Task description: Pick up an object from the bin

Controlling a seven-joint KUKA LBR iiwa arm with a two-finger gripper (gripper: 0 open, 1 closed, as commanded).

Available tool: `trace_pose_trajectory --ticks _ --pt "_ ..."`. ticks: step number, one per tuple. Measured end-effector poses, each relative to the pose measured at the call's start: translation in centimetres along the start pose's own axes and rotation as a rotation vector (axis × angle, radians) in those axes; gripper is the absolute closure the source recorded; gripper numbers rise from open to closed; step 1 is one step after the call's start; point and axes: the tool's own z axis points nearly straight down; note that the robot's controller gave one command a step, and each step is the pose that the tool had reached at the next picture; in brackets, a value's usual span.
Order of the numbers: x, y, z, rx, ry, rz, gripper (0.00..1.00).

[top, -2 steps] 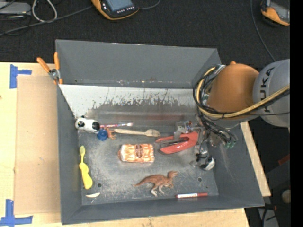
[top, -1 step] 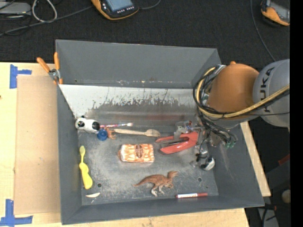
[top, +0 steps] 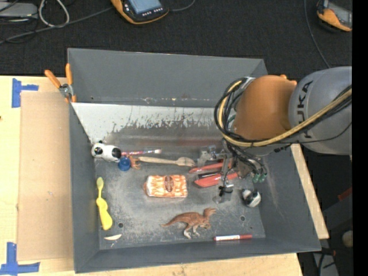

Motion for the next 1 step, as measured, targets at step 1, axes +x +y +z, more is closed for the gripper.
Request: trace_pose_trajectory --ticks 1 --pt "-2.97 2.38 -0.47 0.000 0.000 -0.019 0.00"
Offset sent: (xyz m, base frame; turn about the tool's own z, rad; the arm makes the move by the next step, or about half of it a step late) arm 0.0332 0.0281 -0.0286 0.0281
